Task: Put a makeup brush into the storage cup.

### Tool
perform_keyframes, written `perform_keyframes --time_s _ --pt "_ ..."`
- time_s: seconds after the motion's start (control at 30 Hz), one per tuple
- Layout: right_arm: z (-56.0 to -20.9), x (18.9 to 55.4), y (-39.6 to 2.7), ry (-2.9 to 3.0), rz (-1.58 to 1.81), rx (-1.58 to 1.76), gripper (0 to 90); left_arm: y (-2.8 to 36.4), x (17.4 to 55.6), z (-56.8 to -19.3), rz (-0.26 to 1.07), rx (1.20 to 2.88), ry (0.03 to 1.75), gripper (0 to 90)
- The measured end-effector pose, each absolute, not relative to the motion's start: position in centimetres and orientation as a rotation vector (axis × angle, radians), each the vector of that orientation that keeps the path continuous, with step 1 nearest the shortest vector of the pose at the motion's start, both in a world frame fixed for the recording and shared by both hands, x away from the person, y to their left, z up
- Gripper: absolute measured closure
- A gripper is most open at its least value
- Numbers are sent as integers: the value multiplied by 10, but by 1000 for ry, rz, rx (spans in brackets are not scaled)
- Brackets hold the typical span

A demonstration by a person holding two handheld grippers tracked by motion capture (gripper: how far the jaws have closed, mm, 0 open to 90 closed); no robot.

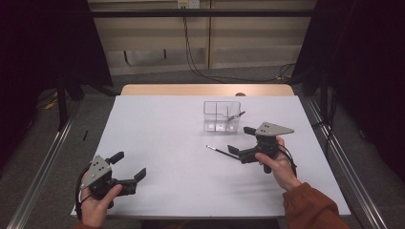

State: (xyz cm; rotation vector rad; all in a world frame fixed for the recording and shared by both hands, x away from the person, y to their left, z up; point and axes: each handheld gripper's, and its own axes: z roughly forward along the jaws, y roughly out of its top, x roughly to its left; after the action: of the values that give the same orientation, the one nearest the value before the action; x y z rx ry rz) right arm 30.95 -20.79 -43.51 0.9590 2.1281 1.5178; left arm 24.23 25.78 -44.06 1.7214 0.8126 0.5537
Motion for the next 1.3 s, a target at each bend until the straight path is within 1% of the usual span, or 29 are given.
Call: perform_keyframes --time_s 0.5,0.73,0.83,0.93,1.07,1.13,1.2,1.23,1.3 --pt "-428 332 -177 2241 1444 893 52 258 242 -441 554 1725 808 26" --pt "-425 340 -166 2331 1366 852 94 257 243 -441 557 1734 800 26" --pt "-423 345 -163 2365 1344 844 135 257 243 -441 557 1732 802 26" --pt "-422 350 -157 2471 1293 834 151 257 243 -441 557 1732 802 26" --pt "-422 355 -149 2560 1204 808 148 257 243 -441 555 1733 800 26" --pt "-423 358 -145 2597 1155 810 123 257 243 -441 556 1733 799 26" --pt "-423 361 -141 2640 1121 821 116 257 243 -441 554 1731 799 26" --pt "-424 362 -140 2659 1095 828 88 257 243 -441 558 1737 796 26" --pt "-424 365 -136 2697 1073 824 76 257 243 -441 558 1735 798 26"
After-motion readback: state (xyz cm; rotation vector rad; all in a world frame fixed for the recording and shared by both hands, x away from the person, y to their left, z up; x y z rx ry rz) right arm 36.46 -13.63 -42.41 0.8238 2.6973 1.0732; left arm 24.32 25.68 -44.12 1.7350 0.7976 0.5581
